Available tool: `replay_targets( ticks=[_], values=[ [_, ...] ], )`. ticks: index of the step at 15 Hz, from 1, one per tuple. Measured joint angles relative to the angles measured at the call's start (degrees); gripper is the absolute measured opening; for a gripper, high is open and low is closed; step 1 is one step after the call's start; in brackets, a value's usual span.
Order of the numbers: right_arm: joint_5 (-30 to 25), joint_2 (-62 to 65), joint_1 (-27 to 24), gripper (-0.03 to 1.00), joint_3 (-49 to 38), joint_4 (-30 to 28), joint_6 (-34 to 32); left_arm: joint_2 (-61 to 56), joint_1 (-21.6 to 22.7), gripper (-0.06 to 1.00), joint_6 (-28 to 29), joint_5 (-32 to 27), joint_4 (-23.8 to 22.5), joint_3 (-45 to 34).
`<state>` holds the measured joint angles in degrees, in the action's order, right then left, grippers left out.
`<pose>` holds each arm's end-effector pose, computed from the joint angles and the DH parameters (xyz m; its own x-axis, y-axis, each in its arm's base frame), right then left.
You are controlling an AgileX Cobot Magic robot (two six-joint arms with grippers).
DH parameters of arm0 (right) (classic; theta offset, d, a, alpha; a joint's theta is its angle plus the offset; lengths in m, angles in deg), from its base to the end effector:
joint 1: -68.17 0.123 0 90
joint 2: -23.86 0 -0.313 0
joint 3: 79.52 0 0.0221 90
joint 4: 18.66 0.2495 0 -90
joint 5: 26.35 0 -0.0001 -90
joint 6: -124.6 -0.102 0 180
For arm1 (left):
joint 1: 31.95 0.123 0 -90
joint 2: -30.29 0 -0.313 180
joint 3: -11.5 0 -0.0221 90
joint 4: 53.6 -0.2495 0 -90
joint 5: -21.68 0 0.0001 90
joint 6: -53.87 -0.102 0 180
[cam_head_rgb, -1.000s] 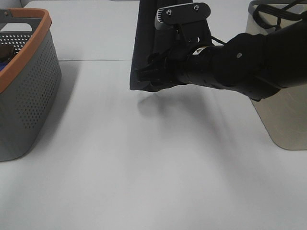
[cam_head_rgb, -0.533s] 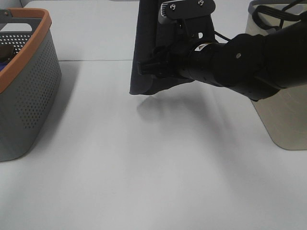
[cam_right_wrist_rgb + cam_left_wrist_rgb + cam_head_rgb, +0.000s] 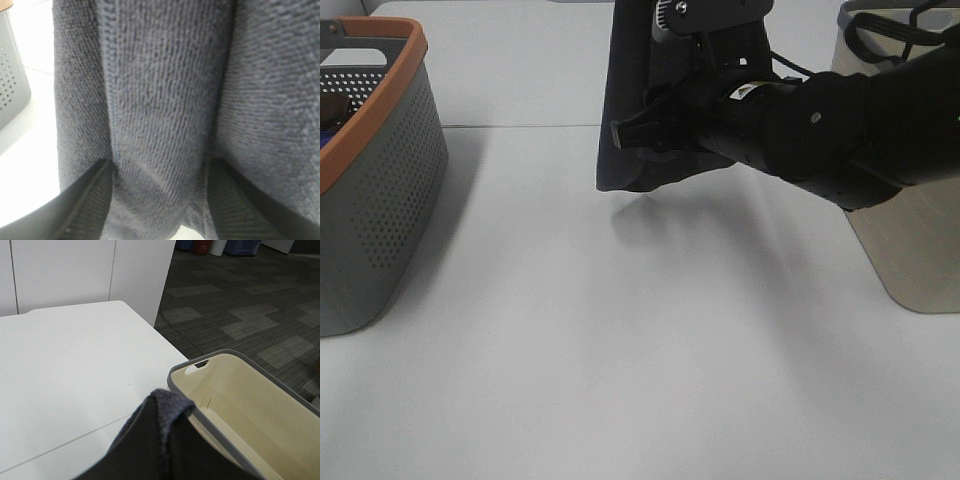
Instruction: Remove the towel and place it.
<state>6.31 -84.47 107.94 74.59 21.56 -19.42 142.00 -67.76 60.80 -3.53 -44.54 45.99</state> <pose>0.3175 0.2181 0.2321 -0.2361 -0.2078 -0.9492 -0.3473 0.9304 -0.1173 0.3639 -0.2710 0.4690 -0.3312 -0.0824 -0.9400 0.5703 0.7762 -0.2689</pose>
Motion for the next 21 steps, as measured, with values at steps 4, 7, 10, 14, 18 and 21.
replay_targets(
  ticks=[4, 7, 10, 14, 18, 21],
  values=[
    [0.92, -2.92, 0.0, 0.54, 0.0, 1.72, 0.29, 0.0, 0.0, 0.0, -0.06, 0.0, 0.0, 0.0],
    [1.03, -3.27, 0.0, 0.43, 0.0, 2.41, 0.29, 0.0, 0.0, 0.0, -0.06, 0.0, 0.0, 0.0],
    [1.15, -3.27, 0.0, 0.22, 0.0, 2.52, 0.34, 0.0, 0.0, 0.0, -0.06, -0.69, 0.0, 0.0],
    [-0.23, -3.27, 0.0, 0.0, 0.0, 2.98, 0.34, 0.0, 0.0, 0.0, -0.11, -1.03, -1.09, 0.0],
    [-12.2, -1.6, 0.0, 0.0, 0.06, 2.98, 0.97, 0.0, 0.63, 0.0, -0.11, -3.27, -4.18, 0.0],
    [-26.47, 3.67, 0.0, 0.0, 0.06, 2.98, 1.32, 0.0, 4.3, 0.0, 0.0, -8.25, -5.1, 0.0]
  ],
)
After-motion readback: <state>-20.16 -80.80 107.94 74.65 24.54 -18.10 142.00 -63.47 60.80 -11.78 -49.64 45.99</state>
